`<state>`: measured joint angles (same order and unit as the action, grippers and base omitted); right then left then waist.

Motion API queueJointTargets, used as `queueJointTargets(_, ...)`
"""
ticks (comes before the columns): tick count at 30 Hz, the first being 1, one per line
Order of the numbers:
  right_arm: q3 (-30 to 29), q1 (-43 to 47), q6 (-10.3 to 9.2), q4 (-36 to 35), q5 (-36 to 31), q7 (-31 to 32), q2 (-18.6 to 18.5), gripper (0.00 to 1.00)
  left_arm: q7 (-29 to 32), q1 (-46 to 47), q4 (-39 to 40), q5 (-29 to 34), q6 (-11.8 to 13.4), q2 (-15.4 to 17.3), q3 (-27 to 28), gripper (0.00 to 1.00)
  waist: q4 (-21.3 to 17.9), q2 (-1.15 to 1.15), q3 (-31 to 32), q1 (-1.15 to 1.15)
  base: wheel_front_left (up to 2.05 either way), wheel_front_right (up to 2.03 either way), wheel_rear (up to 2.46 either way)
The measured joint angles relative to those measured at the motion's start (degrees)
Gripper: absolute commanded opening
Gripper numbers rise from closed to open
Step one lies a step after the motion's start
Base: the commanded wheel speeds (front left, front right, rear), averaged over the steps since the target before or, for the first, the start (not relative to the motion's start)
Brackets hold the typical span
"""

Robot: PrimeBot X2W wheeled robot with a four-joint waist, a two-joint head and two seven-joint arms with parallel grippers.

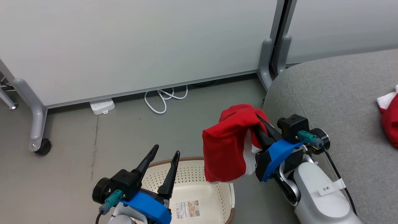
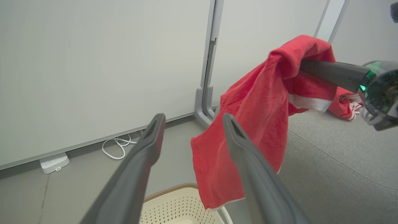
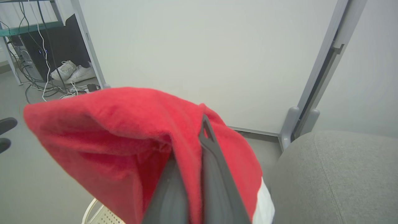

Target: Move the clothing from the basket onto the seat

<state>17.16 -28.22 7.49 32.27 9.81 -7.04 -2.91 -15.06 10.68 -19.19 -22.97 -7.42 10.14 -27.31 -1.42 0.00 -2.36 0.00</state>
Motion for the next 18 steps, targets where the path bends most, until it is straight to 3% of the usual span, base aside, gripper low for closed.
queueJointTargets(11, -1.0, 1.5, 0.0, -1.9, -0.1, 1.1, 0.0, 0.0, 0.0, -0.9, 0.6, 1.2, 0.0, -0.4, 1.4, 1.0, 0.0, 0.0, 0.3, 0.0, 0.0, 0.0, 0.0)
queueJointTargets(18, -0.8, 1.7, 0.0, -2.8, 0.0, 1.4, 0.0, 0.0, 0.0, -1.1, 0.6, 1.4, 0.0, -0.1, 2.0, 1.0, -2.2, 0.0, -0.1, 0.0, 0.0, 0.0, 0.0)
